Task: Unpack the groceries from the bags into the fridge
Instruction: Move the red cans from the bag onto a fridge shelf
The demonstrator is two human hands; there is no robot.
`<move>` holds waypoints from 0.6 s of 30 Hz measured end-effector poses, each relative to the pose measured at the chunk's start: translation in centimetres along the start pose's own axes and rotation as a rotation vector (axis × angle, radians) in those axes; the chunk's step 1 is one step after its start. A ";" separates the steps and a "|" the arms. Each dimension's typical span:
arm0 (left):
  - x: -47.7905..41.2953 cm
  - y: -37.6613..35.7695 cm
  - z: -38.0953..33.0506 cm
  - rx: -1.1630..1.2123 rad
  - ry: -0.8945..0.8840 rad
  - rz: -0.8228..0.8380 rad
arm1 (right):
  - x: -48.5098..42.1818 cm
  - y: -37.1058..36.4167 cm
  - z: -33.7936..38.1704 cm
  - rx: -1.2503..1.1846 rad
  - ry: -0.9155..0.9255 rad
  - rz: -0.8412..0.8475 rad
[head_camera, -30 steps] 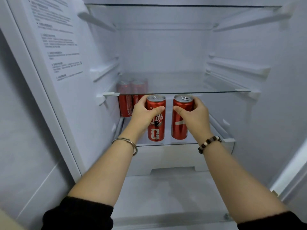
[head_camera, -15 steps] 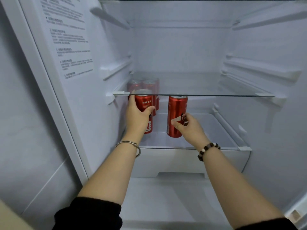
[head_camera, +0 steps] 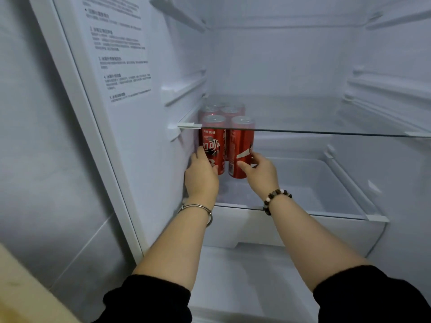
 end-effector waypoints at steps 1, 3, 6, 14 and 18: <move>0.0 0.0 0.0 0.023 0.011 -0.016 | -0.2 -0.3 0.1 0.004 0.005 0.000; 0.0 0.0 0.0 0.064 0.022 -0.040 | -0.6 -1.0 0.4 0.020 0.010 0.010; -0.2 0.0 0.2 0.069 0.023 -0.064 | -1.3 -1.8 0.0 0.101 -0.011 0.031; -1.0 -0.7 0.3 0.019 -0.014 -0.038 | -2.8 -2.9 -0.6 0.245 -0.076 0.084; -0.9 -0.5 0.1 0.042 -0.030 -0.053 | -2.9 -2.9 -0.4 0.245 -0.086 0.094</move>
Point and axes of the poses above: each hand's wrist, its own x-axis away from the middle knuckle, its own y-axis out of the back of the hand, z = x × y, the point moved 9 cm from there along -x, towards the middle knuckle, and after that the axes turned 5 degrees about -y, right-handed, at the moved point
